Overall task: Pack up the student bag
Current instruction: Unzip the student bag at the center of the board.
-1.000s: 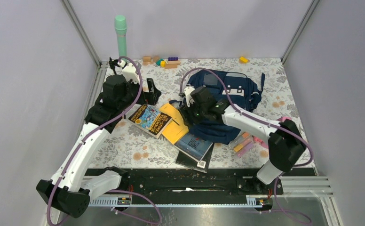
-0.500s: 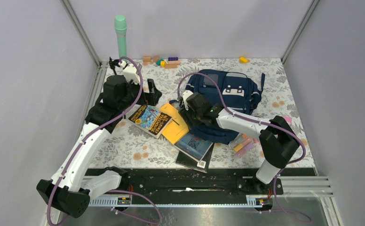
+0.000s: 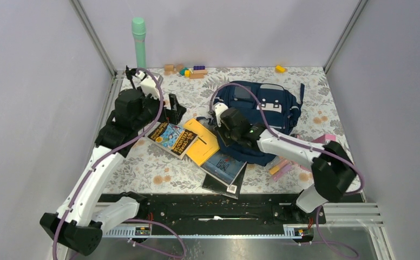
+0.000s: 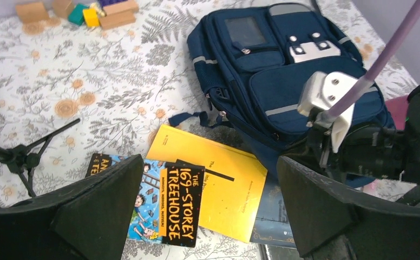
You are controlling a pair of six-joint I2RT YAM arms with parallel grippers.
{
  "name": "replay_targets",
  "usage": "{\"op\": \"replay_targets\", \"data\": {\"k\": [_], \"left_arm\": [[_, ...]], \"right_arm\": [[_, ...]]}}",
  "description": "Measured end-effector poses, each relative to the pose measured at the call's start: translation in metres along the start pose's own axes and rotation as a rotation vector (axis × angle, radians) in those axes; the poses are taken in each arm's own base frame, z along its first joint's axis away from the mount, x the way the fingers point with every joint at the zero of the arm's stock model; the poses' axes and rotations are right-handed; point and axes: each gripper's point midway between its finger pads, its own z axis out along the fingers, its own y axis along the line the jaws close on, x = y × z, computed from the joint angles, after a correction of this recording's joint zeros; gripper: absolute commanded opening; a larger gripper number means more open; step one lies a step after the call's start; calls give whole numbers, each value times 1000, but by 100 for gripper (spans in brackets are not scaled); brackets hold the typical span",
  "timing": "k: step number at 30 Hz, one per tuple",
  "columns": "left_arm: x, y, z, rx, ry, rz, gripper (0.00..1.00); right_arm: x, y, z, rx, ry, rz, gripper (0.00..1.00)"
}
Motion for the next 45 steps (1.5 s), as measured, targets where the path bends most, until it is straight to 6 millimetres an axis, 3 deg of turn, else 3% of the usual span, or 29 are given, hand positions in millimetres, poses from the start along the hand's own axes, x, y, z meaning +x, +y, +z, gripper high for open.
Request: {"op": "replay_targets", "data": {"k": [5, 11, 14, 19, 28, 32, 38, 40, 43, 45], "left_arm": [[-9, -16, -20, 86, -67, 48, 99], [-16, -40, -30, 223, -103, 107, 99], [-7, -44, -29, 256, -91, 121, 99], [24, -35, -17, 237, -19, 132, 99], [70, -49, 6, 256, 52, 230, 99], [85, -61, 30, 299, 97, 229, 96], [126, -72, 58, 351, 247, 163, 91], [128, -76, 58, 366, 253, 150, 88], [123, -83, 58, 395, 233, 138, 75], [120, -88, 58, 412, 221, 129, 73]], "right_arm": [[-25, -1, -43, -38, -97, -57, 0], [-29, 17, -93, -184, -136, -131, 0], [-32, 24, -120, -242, -180, -150, 0], [-32, 29, -155, -290, -277, -138, 0], [-20, 38, -158, -340, -310, -72, 0], [-19, 42, -162, -365, -326, -60, 0], [-28, 49, -173, -409, -377, -40, 0], [-28, 50, -173, -416, -384, -35, 0], [-26, 52, -172, -423, -382, -26, 0], [-25, 53, -172, -431, -380, -22, 0]]}}
